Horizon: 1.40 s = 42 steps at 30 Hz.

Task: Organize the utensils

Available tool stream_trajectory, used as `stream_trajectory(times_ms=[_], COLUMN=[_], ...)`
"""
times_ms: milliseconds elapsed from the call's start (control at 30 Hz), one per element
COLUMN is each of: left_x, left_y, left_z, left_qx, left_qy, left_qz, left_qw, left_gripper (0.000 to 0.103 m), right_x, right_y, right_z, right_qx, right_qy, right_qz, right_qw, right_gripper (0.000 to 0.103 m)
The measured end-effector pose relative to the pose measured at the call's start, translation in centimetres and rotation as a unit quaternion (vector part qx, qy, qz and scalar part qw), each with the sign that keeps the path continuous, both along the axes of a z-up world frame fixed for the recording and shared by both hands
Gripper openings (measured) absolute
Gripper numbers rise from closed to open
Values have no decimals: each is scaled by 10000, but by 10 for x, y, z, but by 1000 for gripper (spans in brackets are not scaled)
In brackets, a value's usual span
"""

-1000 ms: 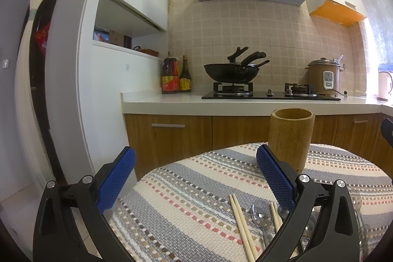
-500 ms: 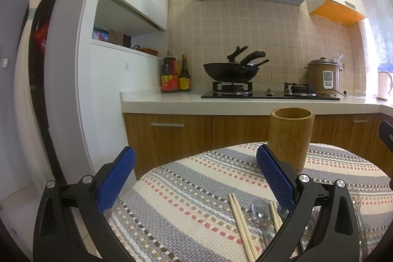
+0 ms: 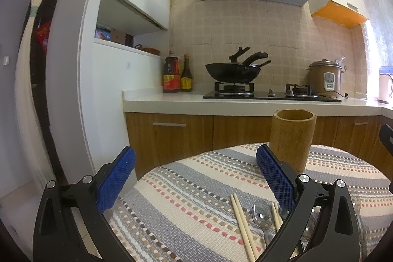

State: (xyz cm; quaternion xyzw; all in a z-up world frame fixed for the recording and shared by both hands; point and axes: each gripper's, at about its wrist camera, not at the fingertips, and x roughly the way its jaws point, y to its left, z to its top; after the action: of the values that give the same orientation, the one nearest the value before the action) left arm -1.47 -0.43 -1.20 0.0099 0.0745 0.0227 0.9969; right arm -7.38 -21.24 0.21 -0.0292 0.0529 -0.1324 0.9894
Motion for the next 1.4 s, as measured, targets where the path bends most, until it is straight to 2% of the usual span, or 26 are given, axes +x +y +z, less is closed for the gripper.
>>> stream_trajectory(times_ms=[333,467,567,667,800,867,967,1000,1100,1167,1200,1267,1300,1400], left_x=[2,3,11,18,35,43,59,66,86,102,110,123,127,139], left_y=[3,5,15,22,38,42,45,45,48,50,51,51,48,48], left_z=[-1,0,4,12,32,37,39,37,28,16,8,-6,-14,-28], left_qx=[-39,-58,-214,-137,-304,-377,-418,-482,-894,-1118,-1244,-1470,-1531,-1689], left_qy=[48,74,319,516,1009,1248,1817,2071,2719,3159,3381,3751,3891,4144], left_qz=[25,41,52,67,-382,-578,-1135,-1375,-1866,-2129,-2243,-2357,-2392,-2445], left_qw=[10000,9999,9992,9986,9937,9898,9759,9674,9398,9178,9055,8844,8763,8602], left_gripper=[95,95,95,95,91,90,82,75,71,66,58,54,52,42], right_x=[0,-2,5,8,17,24,39,43,54,63,67,76,80,88], right_y=[0,-9,-26,-45,-71,-83,-98,-101,-105,-109,-110,-114,-115,-115], right_z=[0,4,10,20,37,43,46,44,36,28,23,11,4,-14], right_qx=[-14,202,551,677,838,959,1149,1181,1183,1304,1373,1571,1659,1809], right_qy=[-2,-41,242,449,834,1115,1640,1797,2277,2648,2797,3191,3341,3732], right_qz=[-7,-124,-163,-281,-309,-218,174,273,418,579,660,859,918,1139], right_qw=[10000,9997,9981,9963,9925,9889,9796,9762,9656,9537,9479,9307,9233,9028], right_gripper=[96,96,96,95,83,70,67,67,67,65,63,55,52,50])
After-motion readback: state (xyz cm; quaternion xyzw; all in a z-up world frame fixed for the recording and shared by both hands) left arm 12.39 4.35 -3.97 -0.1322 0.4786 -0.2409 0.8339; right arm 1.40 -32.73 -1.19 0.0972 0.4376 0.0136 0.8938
